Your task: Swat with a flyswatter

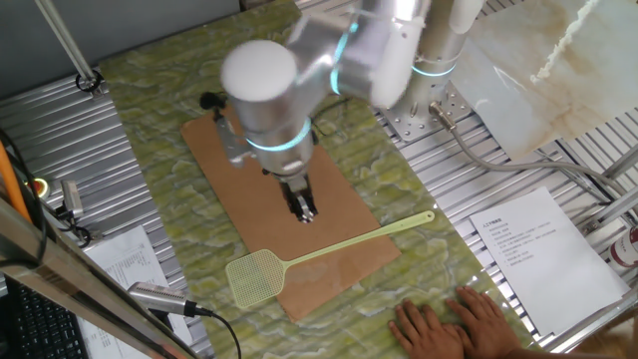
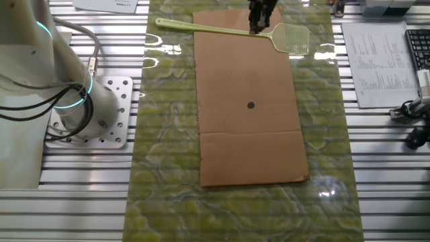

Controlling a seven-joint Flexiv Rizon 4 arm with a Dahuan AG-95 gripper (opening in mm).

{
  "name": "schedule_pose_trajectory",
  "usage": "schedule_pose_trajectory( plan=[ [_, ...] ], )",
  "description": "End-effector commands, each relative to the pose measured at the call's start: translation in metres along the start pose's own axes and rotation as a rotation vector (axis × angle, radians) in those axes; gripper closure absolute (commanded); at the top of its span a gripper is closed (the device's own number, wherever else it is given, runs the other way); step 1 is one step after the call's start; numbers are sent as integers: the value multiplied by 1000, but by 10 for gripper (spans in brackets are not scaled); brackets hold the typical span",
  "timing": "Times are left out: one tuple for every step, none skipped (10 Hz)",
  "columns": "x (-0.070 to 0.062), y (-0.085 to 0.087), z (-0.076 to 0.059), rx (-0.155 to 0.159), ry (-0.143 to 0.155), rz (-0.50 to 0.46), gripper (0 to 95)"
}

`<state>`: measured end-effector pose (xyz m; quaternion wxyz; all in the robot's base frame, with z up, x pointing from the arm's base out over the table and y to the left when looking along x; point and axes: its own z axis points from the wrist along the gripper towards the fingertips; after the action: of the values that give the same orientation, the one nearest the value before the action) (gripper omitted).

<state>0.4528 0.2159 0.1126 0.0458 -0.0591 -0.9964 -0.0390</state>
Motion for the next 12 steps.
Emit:
schedule_pose_trajectory(
  plan=[
    [13,13,11,1,-23,30,760],
    [16,18,14,2,-24,36,760],
    [20,23,16,6,-22,34,760],
    [21,24,17,7,-23,29,760],
    [21,23,17,19,-38,11,760],
    [21,23,17,17,-49,-14,760],
    [21,23,17,15,-40,-44,760],
    [21,23,17,14,-28,-63,760],
    [21,23,17,14,-21,-75,760],
    [21,23,17,15,-23,-85,760],
    [21,23,17,15,-23,-86,760],
    [29,27,21,11,-24,-85,760]
  ],
)
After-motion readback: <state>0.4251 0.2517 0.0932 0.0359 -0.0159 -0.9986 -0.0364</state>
